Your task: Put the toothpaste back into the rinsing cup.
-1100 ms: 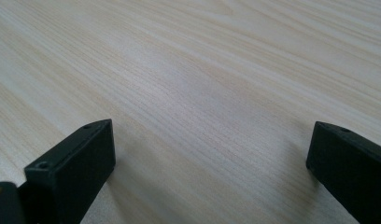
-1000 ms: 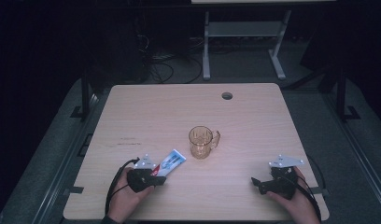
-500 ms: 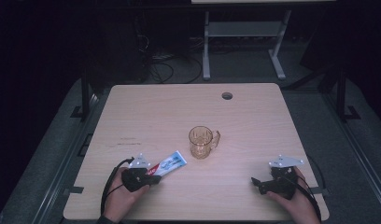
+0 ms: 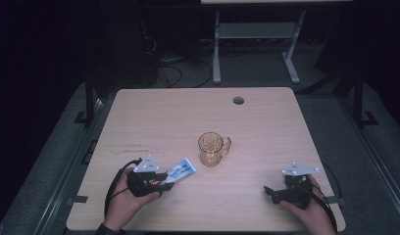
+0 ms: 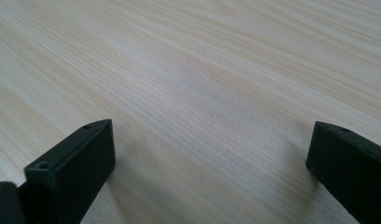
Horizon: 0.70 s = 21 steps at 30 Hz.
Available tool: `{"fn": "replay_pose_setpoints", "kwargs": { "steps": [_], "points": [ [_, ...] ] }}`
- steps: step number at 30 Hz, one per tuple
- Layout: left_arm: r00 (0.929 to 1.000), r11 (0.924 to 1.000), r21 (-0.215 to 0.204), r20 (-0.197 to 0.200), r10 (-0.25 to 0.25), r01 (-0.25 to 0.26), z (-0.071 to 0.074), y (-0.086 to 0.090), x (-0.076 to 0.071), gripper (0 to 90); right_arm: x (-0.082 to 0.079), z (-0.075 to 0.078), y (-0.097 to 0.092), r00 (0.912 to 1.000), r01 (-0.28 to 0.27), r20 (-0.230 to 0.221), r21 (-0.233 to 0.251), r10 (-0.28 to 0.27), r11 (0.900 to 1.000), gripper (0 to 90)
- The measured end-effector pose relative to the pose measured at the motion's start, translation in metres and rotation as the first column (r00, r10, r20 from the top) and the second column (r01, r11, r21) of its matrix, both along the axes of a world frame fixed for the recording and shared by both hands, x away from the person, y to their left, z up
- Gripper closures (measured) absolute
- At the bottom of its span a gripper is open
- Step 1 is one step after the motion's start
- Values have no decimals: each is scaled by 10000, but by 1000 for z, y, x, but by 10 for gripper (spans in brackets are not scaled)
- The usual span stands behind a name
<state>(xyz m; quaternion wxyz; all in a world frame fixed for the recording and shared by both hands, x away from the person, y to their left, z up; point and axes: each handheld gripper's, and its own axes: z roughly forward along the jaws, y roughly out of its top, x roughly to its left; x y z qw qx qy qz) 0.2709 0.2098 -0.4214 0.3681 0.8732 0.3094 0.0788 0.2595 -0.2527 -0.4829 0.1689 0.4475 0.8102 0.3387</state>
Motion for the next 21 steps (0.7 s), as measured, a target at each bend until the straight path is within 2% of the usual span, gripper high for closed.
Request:
{"fn": "replay_pose_setpoints", "kwargs": {
  "steps": [7,11,15,16,21],
  "points": [
    [9998,9999,86,164,-85,84,0,-2,15,407,0,0,0,10000,0,3,-2,0,10000,5],
    [9997,9994,317,211,-141,134,-2,-7,23,330,0,0,0,10000,0,4,-3,0,10000,5],
    [9999,9990,424,107,-136,131,-4,-12,29,322,0,0,0,10000,1,4,-6,-1,10000,5],
    [9998,9981,589,66,-162,158,-6,-17,33,322,0,0,0,10000,-1,4,-4,1,10000,5],
    [9997,9958,883,31,-228,224,-10,-25,41,322,0,0,0,10000,-2,6,-4,2,10000,5]
  ]
}}
